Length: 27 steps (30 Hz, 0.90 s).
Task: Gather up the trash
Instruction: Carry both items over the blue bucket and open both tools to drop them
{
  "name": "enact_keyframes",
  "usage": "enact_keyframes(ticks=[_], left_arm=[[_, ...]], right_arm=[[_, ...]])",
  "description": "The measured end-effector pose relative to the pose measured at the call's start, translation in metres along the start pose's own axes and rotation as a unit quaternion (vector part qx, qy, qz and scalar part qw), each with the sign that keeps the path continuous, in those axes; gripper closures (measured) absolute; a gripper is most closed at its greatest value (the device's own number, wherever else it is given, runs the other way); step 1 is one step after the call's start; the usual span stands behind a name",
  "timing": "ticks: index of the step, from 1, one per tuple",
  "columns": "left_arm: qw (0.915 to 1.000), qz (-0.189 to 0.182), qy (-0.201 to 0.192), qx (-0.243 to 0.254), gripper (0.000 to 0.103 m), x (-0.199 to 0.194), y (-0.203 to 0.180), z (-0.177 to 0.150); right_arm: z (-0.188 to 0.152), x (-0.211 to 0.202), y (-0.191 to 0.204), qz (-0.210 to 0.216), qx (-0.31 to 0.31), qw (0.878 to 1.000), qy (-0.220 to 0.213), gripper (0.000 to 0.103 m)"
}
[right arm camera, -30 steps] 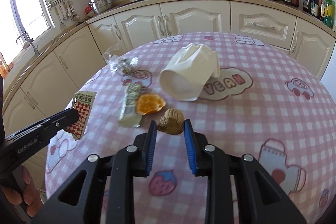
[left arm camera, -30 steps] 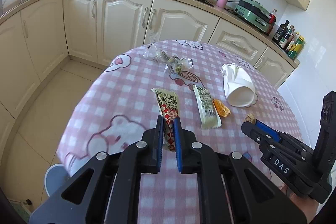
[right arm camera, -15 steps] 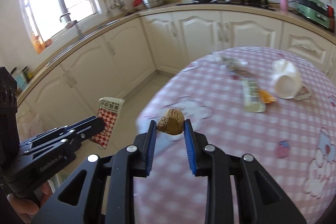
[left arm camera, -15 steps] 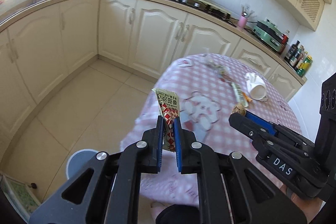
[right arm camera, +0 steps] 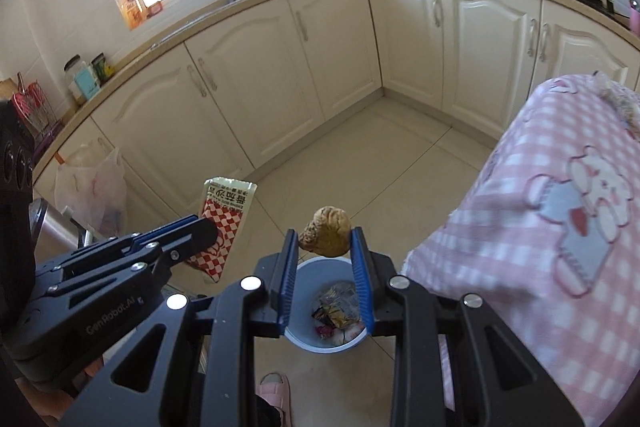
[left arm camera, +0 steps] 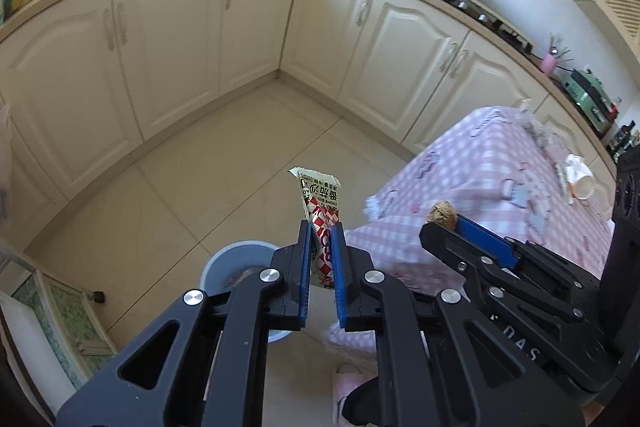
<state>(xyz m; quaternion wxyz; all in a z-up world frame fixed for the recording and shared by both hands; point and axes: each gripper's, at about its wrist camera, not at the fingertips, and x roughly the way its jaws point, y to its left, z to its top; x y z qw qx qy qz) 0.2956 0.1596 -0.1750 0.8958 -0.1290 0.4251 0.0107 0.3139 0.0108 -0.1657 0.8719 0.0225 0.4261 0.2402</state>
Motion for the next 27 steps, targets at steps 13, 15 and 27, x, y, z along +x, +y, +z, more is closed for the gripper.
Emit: enact_keyframes(ticks=[13, 15, 27], left_arm=[[0.9996, 0.013, 0.026, -0.002, 0.063, 0.041, 0.025, 0.008], [0.9994, 0.015, 0.029, -0.004, 0.063, 0.044, 0.026, 0.006], [0.9987, 0.033, 0.026, -0.03, 0.063, 0.039, 0.049, 0.003]], right_arm=[[0.0, 0.053, 0.005, -0.006, 0.005, 0.999, 0.036, 0.077], [0.0, 0.06, 0.005, -0.007, 0.005, 0.999, 0.04, 0.077], [0.0, 0.079, 0.022, 0.001, -0.002, 0.999, 0.052, 0.077]])
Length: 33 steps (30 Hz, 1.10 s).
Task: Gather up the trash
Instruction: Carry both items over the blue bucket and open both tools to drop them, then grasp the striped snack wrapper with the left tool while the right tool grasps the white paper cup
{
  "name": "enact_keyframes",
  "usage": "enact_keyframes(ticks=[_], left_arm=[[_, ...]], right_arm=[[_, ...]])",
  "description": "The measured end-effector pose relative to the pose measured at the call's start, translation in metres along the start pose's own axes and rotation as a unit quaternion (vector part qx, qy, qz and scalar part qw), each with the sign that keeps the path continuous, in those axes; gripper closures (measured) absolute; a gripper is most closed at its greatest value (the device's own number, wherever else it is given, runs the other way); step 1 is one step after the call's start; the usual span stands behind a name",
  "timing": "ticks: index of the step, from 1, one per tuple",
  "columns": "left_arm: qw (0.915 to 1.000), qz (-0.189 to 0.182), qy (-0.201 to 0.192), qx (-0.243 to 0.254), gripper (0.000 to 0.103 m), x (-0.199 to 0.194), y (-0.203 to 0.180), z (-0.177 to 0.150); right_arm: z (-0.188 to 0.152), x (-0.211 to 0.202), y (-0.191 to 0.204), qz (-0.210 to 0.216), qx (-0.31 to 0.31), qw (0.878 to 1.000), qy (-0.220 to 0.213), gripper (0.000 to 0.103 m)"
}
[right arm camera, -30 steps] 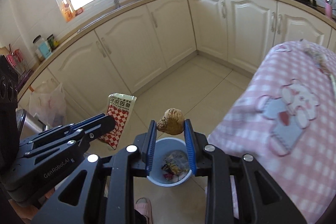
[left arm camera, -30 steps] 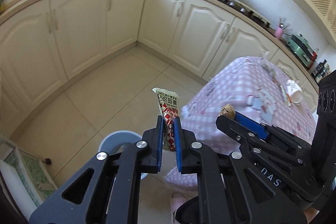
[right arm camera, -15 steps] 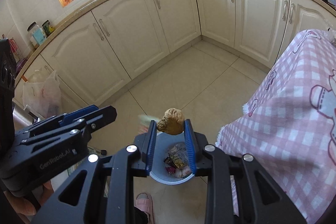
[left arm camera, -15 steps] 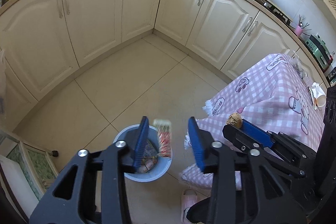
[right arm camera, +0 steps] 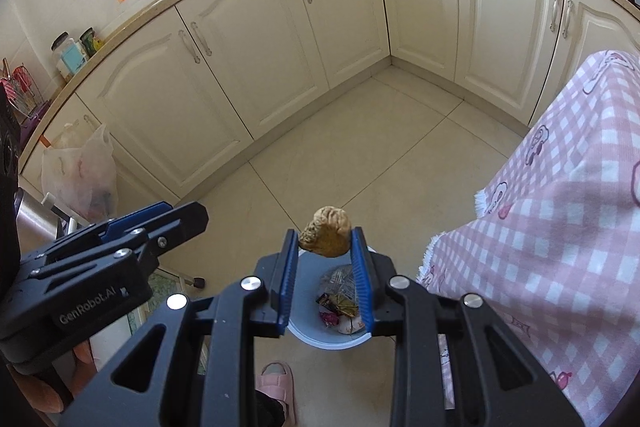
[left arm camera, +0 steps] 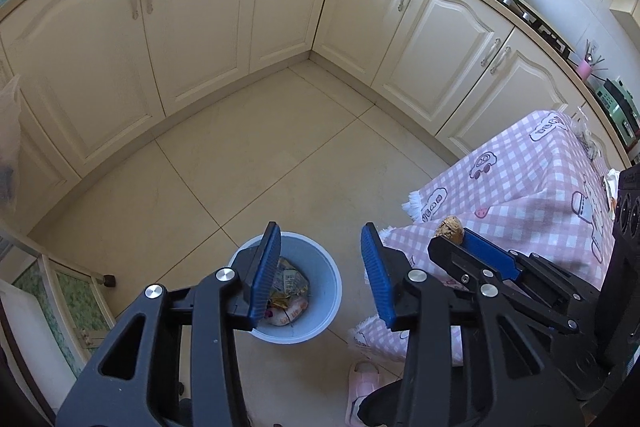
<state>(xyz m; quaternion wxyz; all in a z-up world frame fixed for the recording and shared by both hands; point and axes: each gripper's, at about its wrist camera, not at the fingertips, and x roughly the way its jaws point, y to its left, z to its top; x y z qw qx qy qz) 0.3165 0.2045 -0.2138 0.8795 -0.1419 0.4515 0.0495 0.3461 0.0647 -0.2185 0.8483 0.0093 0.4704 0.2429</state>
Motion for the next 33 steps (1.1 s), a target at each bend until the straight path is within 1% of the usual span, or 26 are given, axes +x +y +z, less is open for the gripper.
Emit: enact_keyframes(ticks=[6, 9, 11, 12, 14, 19, 22, 25, 29, 31, 33], left_arm=[[0.9998, 0.011, -0.012, -0.013, 0.063, -0.008, 0.013, 0.005], [0.9994, 0.016, -0.022, -0.024, 0.058, -0.015, 0.019, 0.009], [0.9991, 0.019, -0.026, -0.027, 0.058, -0.018, 0.023, 0.011], [0.999, 0.019, -0.028, -0.028, 0.058, -0.021, 0.024, 0.012], [0.9989, 0.021, -0.032, -0.028, 0.058, -0.024, 0.024, 0.012], [0.999, 0.015, -0.035, -0.021, 0.058, -0.032, 0.012, 0.013], [0.9992, 0.004, -0.039, -0.009, 0.058, -0.037, -0.006, 0.014], [0.9989, -0.012, -0.044, 0.014, 0.058, -0.043, -0.034, 0.013], [0.9966, -0.042, -0.049, 0.051, 0.058, -0.05, -0.082, 0.013], [0.9938, -0.063, -0.052, 0.076, 0.058, -0.053, -0.116, 0.013], [0.9904, -0.077, -0.054, 0.101, 0.054, -0.055, -0.148, 0.012]], right_arm=[[0.01, 0.005, 0.017, 0.011, -0.01, 1.0, -0.005, 0.076], [0.016, 0.006, 0.023, 0.012, -0.014, 1.0, -0.012, 0.075], [0.02, 0.006, 0.026, 0.01, -0.018, 1.0, -0.017, 0.071], [0.021, 0.004, 0.027, 0.01, -0.02, 1.0, -0.019, 0.068], [0.022, 0.0, 0.027, 0.011, -0.021, 0.999, -0.024, 0.065], [0.022, -0.018, 0.018, 0.002, -0.022, 0.999, -0.039, 0.065], [0.019, -0.036, 0.003, -0.006, -0.013, 0.999, -0.049, 0.065], [0.017, -0.061, -0.019, -0.02, 0.0, 0.998, -0.067, 0.065], [0.012, -0.103, -0.061, -0.045, 0.025, 0.994, -0.099, 0.065], [0.008, -0.128, -0.087, -0.064, 0.039, 0.99, -0.12, 0.065], [0.003, -0.156, -0.116, -0.084, 0.056, 0.985, -0.143, 0.065]])
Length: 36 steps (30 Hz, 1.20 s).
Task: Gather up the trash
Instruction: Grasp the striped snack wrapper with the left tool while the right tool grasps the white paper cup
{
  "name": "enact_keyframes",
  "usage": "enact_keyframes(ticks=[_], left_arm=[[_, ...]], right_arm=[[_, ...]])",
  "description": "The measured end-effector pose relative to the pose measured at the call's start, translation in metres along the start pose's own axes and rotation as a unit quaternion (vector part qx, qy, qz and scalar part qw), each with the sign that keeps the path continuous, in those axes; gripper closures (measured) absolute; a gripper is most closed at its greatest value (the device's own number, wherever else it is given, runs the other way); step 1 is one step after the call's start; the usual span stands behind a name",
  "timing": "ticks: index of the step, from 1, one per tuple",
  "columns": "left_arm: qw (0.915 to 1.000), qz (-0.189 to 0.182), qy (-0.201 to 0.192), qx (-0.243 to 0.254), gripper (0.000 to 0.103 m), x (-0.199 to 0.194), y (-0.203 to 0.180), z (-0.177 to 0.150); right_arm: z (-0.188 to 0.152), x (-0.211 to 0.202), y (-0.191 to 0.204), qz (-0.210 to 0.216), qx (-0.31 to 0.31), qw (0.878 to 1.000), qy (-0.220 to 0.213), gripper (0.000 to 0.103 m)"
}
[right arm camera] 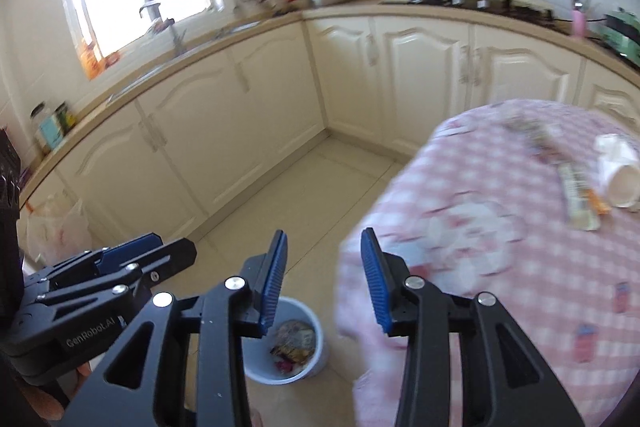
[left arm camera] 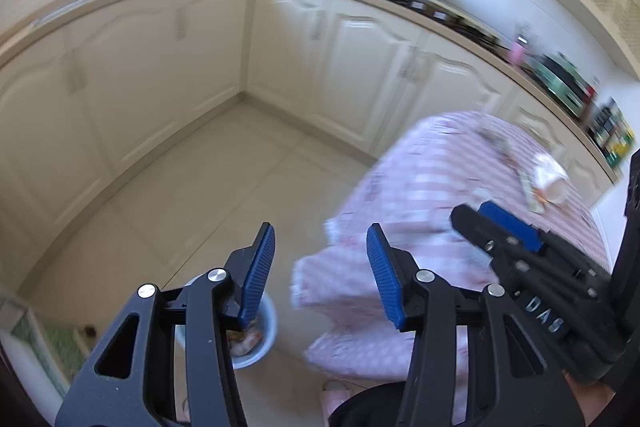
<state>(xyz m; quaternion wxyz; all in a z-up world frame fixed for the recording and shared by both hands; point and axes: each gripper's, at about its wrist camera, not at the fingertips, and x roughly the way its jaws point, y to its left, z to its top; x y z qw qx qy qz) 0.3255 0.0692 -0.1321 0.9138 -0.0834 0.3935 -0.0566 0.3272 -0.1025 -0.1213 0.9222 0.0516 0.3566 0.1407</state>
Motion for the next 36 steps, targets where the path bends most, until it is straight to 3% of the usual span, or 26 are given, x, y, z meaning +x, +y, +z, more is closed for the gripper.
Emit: enact_keyframes(ticks=[5, 12, 17, 25, 28, 30, 36], left_arm=[[0.9976, -0.045, 0.002, 0.052, 0.047, 0.014, -0.08, 0.01], [0.9899, -0.095, 0.023, 0.103, 0.047, 0.053, -0.18, 0.021], [0.9861, -0.111, 0.05, 0.113, 0.047, 0.093, -0.222, 0.026], [0.9872, -0.099, 0.076, 0.099, 0.047, 0.14, -0.251, 0.034], [0.9865, -0.102, 0.088, 0.094, 0.062, 0.153, -0.252, 0.036], [0.9845, -0.117, 0.092, 0.094, 0.084, 0.156, -0.254, 0.037], [0.9846, -0.127, 0.064, 0.102, 0.094, 0.144, -0.256, 0.039]], right_arm=[[0.007, -0.051, -0.091, -0.07, 0.041, 0.995, -0.05, 0.06], [0.006, -0.088, -0.199, -0.133, 0.109, 0.982, -0.081, 0.054], [0.004, -0.087, -0.254, -0.14, 0.153, 0.974, -0.085, 0.048], [0.018, -0.051, -0.304, -0.09, 0.234, 0.965, -0.073, 0.044], [0.026, -0.035, -0.313, -0.075, 0.254, 0.962, -0.066, 0.044], [0.029, -0.025, -0.319, -0.063, 0.267, 0.96, -0.057, 0.044], [0.027, -0.008, -0.327, -0.033, 0.3, 0.953, -0.033, 0.044]])
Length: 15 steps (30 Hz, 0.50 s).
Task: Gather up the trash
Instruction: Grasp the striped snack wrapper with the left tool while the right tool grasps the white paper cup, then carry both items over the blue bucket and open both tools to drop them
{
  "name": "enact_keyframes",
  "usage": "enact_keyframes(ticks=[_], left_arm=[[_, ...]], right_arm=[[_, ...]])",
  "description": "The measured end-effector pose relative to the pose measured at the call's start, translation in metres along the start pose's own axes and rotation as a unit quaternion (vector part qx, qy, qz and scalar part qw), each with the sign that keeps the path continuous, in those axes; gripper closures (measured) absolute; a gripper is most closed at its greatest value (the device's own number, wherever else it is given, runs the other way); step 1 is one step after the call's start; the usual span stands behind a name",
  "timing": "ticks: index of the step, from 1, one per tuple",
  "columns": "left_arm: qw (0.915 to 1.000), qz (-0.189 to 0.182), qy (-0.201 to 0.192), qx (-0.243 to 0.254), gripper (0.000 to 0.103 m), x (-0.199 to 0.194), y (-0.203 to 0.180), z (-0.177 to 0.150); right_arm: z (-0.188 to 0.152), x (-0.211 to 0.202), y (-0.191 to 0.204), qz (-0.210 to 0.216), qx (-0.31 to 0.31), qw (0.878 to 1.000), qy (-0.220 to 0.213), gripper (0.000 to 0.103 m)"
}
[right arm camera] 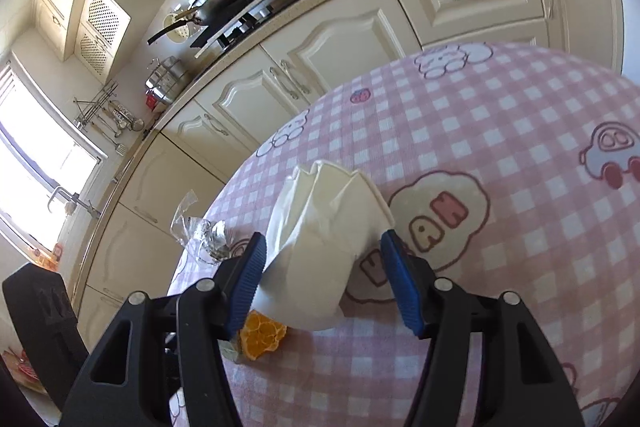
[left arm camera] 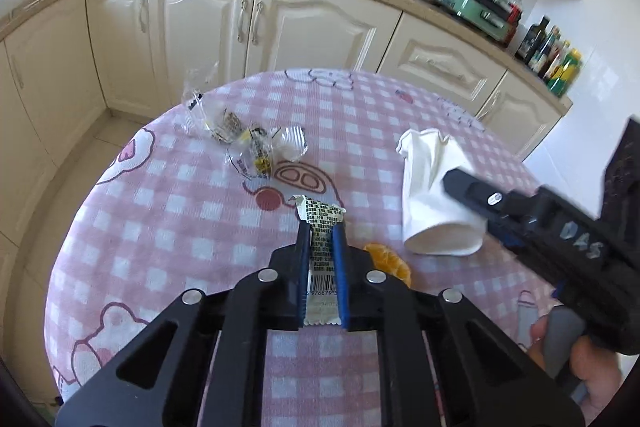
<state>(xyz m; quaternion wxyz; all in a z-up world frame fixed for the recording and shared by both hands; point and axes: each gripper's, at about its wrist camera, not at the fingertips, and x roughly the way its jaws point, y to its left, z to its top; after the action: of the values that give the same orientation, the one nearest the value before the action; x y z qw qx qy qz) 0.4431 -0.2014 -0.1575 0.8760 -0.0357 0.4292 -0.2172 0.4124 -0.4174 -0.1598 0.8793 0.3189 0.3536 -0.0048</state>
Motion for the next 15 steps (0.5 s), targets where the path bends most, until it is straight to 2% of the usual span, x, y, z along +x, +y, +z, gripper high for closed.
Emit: enact_keyframes(ticks=[1, 4, 8, 15], left_arm=[[1.0, -0.003, -0.003, -0.004, 0.094, -0.003, 0.002, 0.001], [0.9998, -0.01, -0.016, -0.011, 0.095, -0.016, 0.008, 0.0], [0.9992, -0.017, -0.034, -0.016, 0.095, -0.04, 0.016, -0.002], [0.9969, -0.006, -0.072, -0.03, 0.095, -0.096, 0.042, -0.011]], right_arm=[[0.0, 0.0, 0.0, 0.003, 0.0, 1.0, 0.001, 0.046], [-0.002, -0.003, 0.006, 0.012, -0.011, 1.0, -0.001, 0.066], [-0.008, -0.009, 0.018, 0.007, -0.033, 0.999, -0.007, 0.066], [-0.028, -0.048, 0.058, 0.012, -0.07, 0.996, -0.046, 0.066]])
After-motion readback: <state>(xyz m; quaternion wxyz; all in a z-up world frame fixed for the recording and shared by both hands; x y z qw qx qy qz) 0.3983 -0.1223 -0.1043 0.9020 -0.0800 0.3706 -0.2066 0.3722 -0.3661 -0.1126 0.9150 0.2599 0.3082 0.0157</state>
